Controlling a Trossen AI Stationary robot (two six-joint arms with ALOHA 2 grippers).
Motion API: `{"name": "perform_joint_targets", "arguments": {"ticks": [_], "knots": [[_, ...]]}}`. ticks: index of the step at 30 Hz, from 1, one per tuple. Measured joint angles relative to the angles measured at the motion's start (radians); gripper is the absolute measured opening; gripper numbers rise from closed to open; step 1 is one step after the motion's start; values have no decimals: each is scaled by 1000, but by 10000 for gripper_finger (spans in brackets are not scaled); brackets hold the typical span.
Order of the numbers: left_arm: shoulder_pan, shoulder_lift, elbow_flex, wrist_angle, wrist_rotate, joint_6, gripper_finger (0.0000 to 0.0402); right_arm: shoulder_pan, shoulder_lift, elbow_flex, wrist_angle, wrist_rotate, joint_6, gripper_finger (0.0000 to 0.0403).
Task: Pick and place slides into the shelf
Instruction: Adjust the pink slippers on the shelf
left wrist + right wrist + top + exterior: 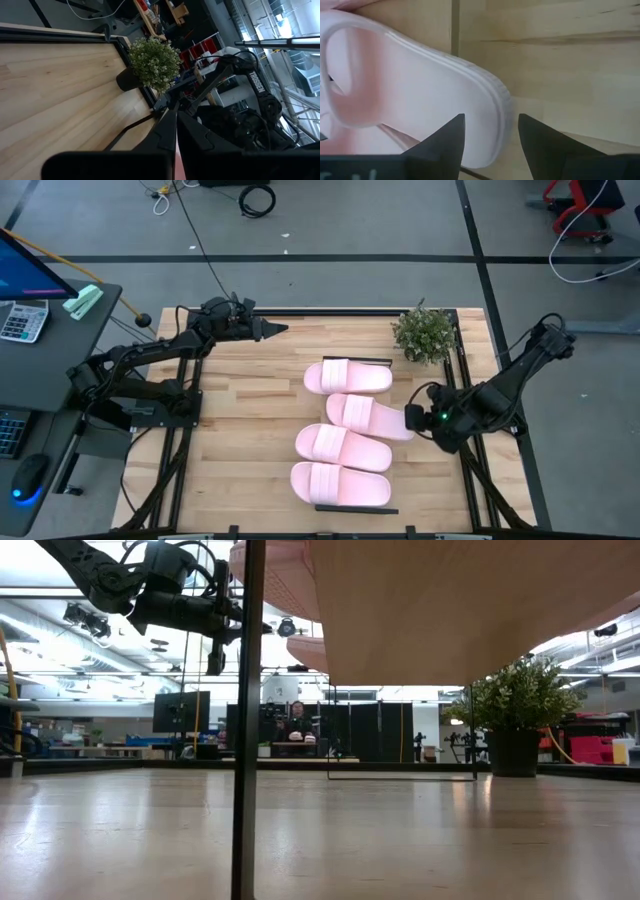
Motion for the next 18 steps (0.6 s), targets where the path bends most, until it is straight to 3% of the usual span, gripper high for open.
{"name": "perform_joint_targets", "arguments": {"ticks": [10, 18], "knots": [[0, 0, 0, 0, 0, 2, 19, -16, 55, 0, 11, 16, -1, 175], [0, 0, 0, 1, 0, 8, 21, -22, 79, 2, 11, 48, -11, 65]]}}
